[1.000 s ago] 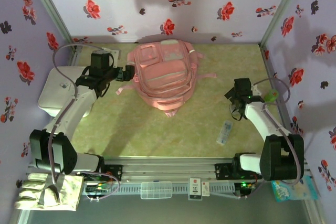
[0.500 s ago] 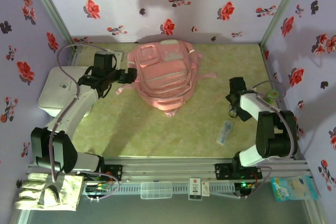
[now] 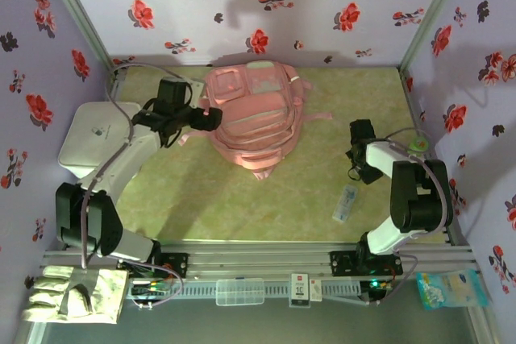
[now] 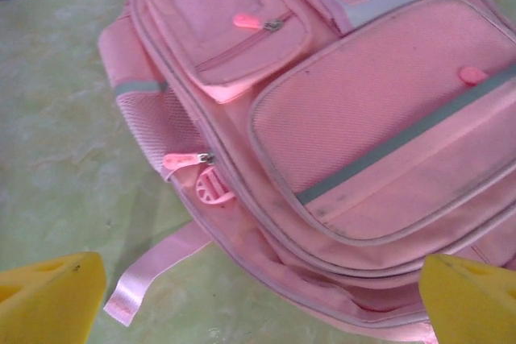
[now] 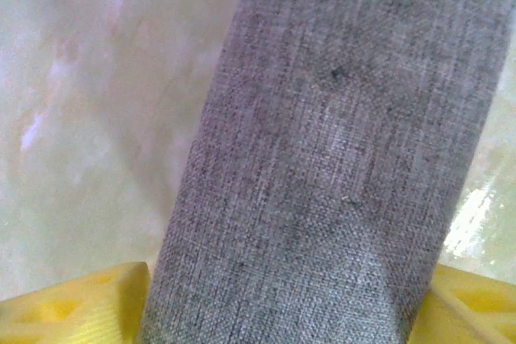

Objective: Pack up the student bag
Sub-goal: Pick up the personal item from the middle-right of the table, then open the student bag at the center of the table.

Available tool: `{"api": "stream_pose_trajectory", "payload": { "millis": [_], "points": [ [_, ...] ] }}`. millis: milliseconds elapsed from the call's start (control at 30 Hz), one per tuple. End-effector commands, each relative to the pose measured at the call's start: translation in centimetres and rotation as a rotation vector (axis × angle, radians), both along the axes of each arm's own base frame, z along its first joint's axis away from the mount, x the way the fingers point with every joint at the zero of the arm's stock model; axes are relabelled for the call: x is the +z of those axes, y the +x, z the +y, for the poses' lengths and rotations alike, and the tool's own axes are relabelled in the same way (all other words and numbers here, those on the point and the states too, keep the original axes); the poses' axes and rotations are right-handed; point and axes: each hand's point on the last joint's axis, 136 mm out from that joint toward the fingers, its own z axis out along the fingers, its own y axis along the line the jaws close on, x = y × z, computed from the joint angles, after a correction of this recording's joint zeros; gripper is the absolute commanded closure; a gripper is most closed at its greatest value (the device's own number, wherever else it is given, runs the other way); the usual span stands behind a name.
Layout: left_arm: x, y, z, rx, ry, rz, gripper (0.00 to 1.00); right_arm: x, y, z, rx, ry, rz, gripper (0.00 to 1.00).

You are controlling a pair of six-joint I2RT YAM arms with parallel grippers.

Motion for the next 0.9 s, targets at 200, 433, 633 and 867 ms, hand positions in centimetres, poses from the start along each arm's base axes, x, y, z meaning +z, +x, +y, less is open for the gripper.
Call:
{"api": "stream_pose_trajectory", "payload": {
  "millis": [200,433,633,867],
  "points": [
    [-1.3,-0.8,-6.1,-0.241,0.071,0.056,0.0,0.5,0.1,0.7,0.01,0.041,-0.036,0.45],
    [-3.7,-1.2,-10.7,-0.426,0.156,0.109,0.02,3.1,0.0,2.0,0.058,0.082,-0.113,0.48],
    [-7.0,-2.2,-13.5,-0.678,0.301,0.139,0.21,5.9,0.1,3.2,0.115,0.104,-0.186,0.48],
    [-8.9,0.1,-14.8,-0.744,0.379,0.126,0.42,8.1,0.9,4.8,0.181,0.153,-0.266,0.48]
  ]
}}
